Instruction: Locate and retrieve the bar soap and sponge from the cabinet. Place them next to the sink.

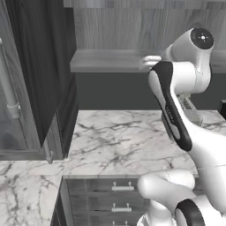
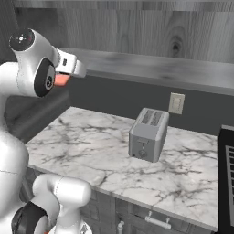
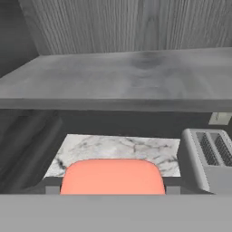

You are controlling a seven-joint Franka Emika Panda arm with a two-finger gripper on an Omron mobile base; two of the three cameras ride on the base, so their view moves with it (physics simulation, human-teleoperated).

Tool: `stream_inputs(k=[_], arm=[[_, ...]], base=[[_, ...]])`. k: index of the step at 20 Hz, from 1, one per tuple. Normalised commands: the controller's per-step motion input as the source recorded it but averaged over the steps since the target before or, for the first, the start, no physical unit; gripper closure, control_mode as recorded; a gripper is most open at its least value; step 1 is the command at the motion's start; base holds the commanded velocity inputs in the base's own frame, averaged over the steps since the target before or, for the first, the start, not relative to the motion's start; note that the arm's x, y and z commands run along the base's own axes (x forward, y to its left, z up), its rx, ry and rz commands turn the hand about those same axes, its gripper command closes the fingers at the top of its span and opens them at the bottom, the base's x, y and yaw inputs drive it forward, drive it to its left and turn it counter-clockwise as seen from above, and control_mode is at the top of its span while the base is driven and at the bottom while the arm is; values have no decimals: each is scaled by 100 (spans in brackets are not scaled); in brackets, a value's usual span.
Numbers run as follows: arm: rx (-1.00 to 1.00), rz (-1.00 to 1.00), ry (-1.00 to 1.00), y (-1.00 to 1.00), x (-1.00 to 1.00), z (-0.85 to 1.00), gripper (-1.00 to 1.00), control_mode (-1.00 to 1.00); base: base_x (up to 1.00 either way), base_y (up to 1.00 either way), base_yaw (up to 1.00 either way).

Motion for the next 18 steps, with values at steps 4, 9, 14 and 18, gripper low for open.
stream_inputs(k=[4,9,14,18], arm=[[0,0,-5,-7,-100,0,100,-100],[0,0,-4,-7,-100,4,100,-100],[0,0,-3,-7,-100,2,100,-100],[-3,0,-1,0,-100,0,100,-100]], base=[[0,0,0],[0,0,0],[0,0,0],[0,0,0]])
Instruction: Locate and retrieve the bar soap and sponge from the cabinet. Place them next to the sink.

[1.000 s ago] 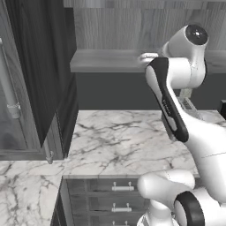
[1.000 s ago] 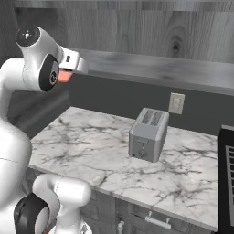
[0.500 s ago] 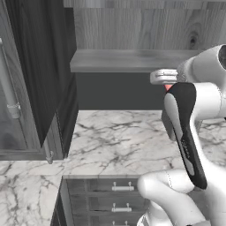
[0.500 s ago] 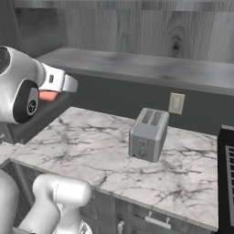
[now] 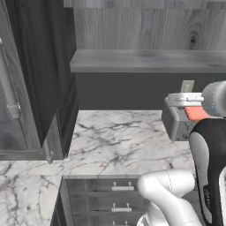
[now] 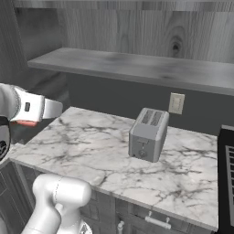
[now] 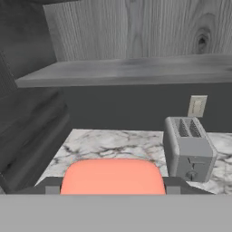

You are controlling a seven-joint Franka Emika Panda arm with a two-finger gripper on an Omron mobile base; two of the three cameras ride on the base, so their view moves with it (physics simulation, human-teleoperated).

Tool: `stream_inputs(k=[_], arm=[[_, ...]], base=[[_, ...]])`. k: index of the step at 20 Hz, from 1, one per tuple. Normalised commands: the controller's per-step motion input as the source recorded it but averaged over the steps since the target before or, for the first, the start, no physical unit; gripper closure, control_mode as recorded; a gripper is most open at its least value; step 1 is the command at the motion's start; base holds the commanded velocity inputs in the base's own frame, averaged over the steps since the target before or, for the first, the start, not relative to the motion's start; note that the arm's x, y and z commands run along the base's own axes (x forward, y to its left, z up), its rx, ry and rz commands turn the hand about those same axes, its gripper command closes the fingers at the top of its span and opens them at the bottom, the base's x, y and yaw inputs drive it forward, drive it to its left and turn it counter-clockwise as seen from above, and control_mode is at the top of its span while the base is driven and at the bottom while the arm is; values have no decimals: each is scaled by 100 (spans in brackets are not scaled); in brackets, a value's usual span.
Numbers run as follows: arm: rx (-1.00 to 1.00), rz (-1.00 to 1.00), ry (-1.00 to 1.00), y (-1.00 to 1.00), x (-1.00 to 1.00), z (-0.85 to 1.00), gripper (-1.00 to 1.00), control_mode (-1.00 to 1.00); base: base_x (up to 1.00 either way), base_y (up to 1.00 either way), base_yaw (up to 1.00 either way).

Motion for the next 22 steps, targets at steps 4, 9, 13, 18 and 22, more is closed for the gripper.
stream_inputs(k=[4,9,13,18,22], arm=[[-1,0,0,0,-100,-6,100,-100],[0,0,0,-1,-90,-11,100,-100],[1,2,0,0,-43,-2,100,-100],[0,0,0,0,-1,0,100,-100],[0,0,0,0,0,0,100,-100]], base=[[0,0,0],[0,0,0],[0,0,0],[0,0,0],[0,0,0]])
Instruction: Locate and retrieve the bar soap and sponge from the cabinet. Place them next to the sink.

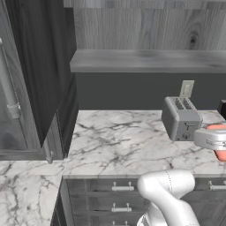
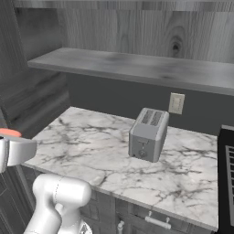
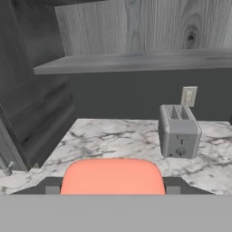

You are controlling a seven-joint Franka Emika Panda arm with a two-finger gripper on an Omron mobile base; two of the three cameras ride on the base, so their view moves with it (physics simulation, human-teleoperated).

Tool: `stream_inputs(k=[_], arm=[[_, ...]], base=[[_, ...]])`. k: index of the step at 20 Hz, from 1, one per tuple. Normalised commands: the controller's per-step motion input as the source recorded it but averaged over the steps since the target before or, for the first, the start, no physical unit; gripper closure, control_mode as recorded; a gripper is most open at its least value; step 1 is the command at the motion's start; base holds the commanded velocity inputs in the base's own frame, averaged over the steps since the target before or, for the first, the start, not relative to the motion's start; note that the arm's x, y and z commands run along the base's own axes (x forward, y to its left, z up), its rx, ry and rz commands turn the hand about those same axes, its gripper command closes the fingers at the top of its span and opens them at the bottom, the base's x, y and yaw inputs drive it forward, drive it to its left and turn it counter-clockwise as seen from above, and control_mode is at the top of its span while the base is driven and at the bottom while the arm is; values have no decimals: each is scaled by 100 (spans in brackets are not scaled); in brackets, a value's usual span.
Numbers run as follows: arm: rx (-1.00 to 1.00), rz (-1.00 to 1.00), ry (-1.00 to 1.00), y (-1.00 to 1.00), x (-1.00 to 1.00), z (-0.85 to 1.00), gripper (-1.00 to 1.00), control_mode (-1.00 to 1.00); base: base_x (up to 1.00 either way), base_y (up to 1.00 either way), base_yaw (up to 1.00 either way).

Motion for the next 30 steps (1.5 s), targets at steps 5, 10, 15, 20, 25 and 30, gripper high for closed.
stream_inputs(k=[5,10,15,20,25,30], arm=[[0,0,0,0,0,0,100,-100],[0,0,0,0,0,0,100,100],[0,0,0,0,0,0,100,100],[0,0,0,0,0,0,100,100],[0,0,0,0,0,0,100,100],[0,0,0,0,0,0,100,100]], base=[[0,0,0],[0,0,0],[-8,-3,0],[-45,-3,0],[-61,-9,-1],[-64,-7,0]])
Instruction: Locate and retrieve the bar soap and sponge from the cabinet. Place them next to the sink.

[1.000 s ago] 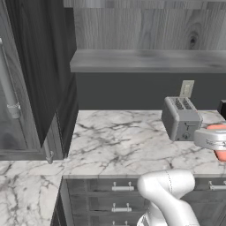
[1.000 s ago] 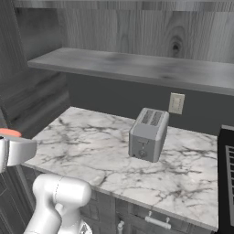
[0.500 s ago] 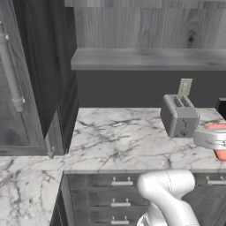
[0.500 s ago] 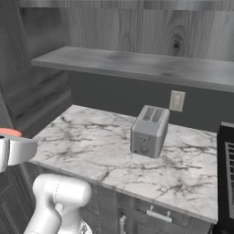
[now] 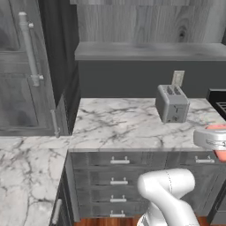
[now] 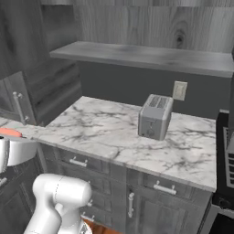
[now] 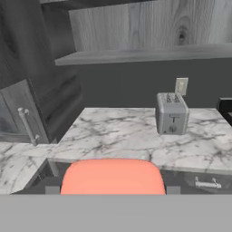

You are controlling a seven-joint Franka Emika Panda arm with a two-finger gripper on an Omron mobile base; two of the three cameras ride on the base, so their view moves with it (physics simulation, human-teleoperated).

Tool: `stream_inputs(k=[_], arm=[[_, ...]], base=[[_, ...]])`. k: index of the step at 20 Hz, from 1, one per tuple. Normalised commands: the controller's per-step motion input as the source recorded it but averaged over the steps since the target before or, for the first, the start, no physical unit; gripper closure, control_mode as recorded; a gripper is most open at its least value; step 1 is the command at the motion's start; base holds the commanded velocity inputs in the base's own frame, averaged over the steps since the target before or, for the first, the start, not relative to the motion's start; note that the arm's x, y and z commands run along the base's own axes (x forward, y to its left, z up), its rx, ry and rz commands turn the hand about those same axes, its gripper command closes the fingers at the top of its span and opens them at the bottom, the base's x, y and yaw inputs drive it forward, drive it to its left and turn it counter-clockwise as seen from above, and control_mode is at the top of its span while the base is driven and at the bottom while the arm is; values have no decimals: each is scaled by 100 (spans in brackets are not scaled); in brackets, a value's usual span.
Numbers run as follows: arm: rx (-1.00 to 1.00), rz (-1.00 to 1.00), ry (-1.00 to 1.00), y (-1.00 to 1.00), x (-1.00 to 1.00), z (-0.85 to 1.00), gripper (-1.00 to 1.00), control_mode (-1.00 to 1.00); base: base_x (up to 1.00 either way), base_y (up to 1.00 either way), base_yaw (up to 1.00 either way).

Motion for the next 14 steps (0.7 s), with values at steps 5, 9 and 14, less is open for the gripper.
stream_inputs(k=[5,9,14], arm=[[0,0,0,0,0,0,100,100],[0,0,0,0,0,0,100,100],[0,0,0,0,0,0,100,100]], base=[[-62,-6,0],[-37,0,0],[-37,8,6]])
